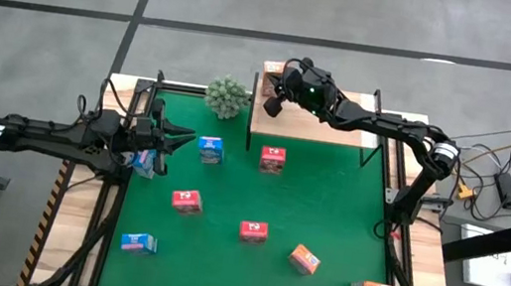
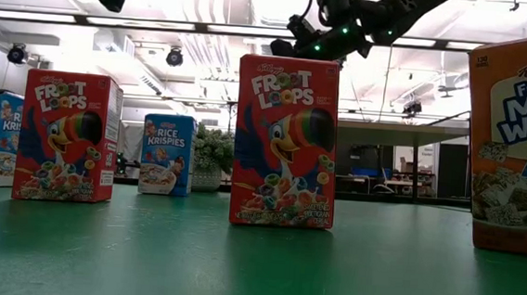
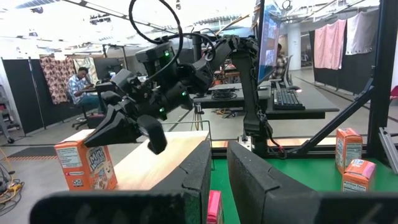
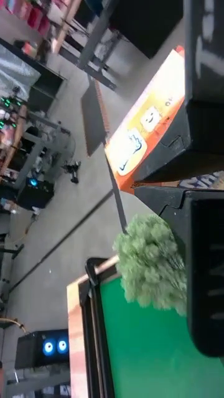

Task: Stack cereal on shelf
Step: Put the top left orange cereal box on the shelf, then put the bottom right red cereal box on the shelf

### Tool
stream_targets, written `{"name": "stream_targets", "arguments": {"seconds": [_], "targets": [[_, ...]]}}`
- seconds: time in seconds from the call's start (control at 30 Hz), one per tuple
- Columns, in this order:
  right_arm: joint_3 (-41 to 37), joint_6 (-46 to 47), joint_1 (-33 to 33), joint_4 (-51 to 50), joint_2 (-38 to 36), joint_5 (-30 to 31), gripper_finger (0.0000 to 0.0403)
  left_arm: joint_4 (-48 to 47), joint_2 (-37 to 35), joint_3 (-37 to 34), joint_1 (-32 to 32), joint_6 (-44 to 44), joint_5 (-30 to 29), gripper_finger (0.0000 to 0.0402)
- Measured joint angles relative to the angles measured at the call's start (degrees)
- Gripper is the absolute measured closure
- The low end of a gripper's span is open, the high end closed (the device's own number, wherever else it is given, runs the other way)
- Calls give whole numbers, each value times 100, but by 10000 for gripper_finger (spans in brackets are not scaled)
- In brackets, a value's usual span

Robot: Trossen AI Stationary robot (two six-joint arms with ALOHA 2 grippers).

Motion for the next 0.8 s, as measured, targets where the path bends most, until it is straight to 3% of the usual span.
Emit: {"name": "stream_targets", "arguments": {"seconds": [0.2,0.53,0.67,0.8], "targets": [[303,270,378,-1559,-543,-130,390,0,0,0,1,-1,1,365],[1329,1314,1501,-5760,-973,-1467,390,87,1,0,0,-128,0,365],[1292,1560,2254,-6332,-982,-1507,390,94,-1,2,-1,-185,2,365],[1173,1689,2985,-6254,-938,-1368,390,94,1,2,0,-292,2,365]]}}
